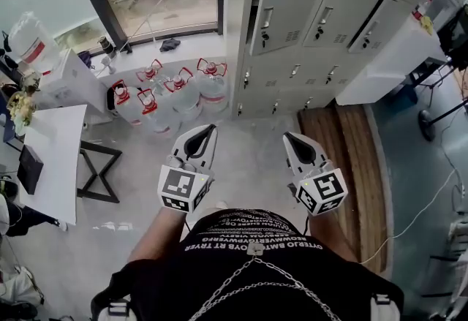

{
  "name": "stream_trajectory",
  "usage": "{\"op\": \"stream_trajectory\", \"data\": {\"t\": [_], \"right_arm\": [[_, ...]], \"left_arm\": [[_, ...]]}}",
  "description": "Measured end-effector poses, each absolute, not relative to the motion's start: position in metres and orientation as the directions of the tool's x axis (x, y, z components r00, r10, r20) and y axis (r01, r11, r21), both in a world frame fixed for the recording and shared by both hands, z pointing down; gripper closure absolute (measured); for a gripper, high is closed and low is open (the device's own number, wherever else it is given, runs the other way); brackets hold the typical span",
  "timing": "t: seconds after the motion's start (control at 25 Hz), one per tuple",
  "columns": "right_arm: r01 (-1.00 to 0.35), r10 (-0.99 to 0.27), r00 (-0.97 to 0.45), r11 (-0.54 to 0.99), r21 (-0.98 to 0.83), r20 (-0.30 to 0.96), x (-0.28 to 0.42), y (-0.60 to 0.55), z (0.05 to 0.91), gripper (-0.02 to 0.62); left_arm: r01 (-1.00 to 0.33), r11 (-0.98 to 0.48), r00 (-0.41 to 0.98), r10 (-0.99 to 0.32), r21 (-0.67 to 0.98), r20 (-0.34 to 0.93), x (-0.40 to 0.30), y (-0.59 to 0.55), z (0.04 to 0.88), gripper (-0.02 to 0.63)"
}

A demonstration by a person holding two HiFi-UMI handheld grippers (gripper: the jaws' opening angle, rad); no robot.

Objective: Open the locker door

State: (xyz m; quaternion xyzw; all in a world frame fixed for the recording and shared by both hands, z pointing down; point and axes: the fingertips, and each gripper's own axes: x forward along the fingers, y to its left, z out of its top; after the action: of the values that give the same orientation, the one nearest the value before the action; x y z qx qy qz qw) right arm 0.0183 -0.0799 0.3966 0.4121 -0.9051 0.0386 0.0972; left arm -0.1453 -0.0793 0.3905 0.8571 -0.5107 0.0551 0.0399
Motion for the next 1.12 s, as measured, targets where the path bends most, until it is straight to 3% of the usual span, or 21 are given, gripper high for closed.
{"op": "stream_trajectory", "data": {"t": [0.56, 0.84, 1.12], "right_arm": [[-0.760, -0.739, -0.629, 0.650, 0.006, 0.242, -0.035, -0.124, 0.416, 0.598], [-0.792, -0.757, -0.596, 0.610, -0.039, 0.266, -0.007, -0.139, 0.434, 0.598], [-0.756, -0.721, -0.644, 0.650, -0.070, 0.256, 0.006, -0.192, 0.444, 0.598]], "left_arm": [[-0.843, -0.535, 0.535, -0.828, 0.051, 0.165, -0.177, -0.127, 0.423, 0.603], [-0.807, -0.588, 0.585, -0.788, 0.045, 0.190, -0.145, -0.146, 0.431, 0.603], [-0.846, -0.533, 0.526, -0.824, 0.023, 0.210, -0.134, -0.192, 0.434, 0.603]]}}
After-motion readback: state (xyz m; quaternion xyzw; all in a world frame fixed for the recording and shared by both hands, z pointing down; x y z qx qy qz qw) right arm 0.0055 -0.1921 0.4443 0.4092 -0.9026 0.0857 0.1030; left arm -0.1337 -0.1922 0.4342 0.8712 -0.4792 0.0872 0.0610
